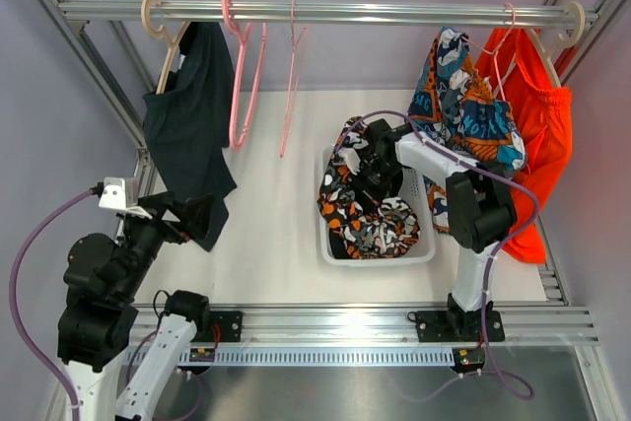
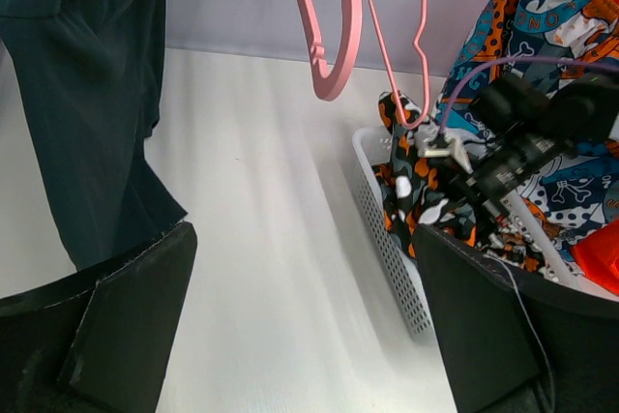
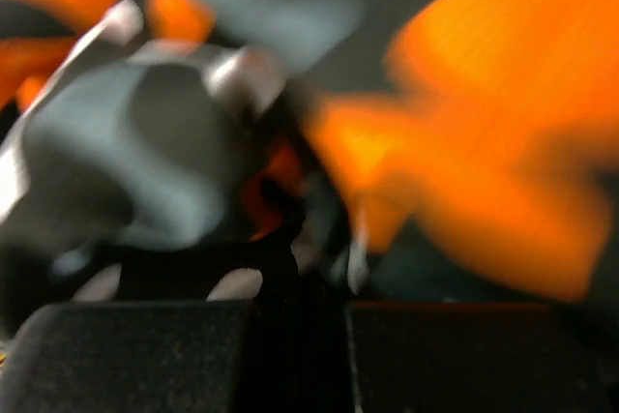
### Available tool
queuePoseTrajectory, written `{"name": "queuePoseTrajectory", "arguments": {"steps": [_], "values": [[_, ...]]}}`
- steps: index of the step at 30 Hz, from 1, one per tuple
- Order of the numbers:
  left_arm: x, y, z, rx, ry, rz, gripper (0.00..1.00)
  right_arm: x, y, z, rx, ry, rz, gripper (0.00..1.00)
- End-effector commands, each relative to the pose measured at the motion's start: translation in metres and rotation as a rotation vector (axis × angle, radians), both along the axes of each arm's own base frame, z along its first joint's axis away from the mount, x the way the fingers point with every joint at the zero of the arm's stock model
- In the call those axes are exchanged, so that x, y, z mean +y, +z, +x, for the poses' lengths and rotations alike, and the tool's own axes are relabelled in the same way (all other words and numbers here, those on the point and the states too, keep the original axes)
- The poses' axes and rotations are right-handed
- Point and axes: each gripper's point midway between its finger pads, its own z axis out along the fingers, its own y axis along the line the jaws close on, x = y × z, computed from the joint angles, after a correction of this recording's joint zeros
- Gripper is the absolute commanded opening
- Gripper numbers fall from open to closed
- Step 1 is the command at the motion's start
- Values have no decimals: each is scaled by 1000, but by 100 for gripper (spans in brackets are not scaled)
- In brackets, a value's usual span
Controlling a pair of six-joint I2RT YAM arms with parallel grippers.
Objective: Remove the shorts from the hanger
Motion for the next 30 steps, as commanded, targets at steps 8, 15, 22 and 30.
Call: {"name": "queuePoseTrajectory", "arguments": {"steps": [8, 15, 22, 30], "values": [[-6, 46, 1, -120, -42, 4, 99, -23, -75, 31, -118, -164, -238, 8], [-8, 71, 14, -150, -41, 27, 99, -13, -31, 24, -172, -97, -110, 33], [-3, 105, 34, -156, 10, 40, 99, -9, 96, 30, -301, -99, 90, 58], [13, 130, 91, -65, 171, 69, 95, -22, 163, 19, -370, -84, 204, 64]]}}
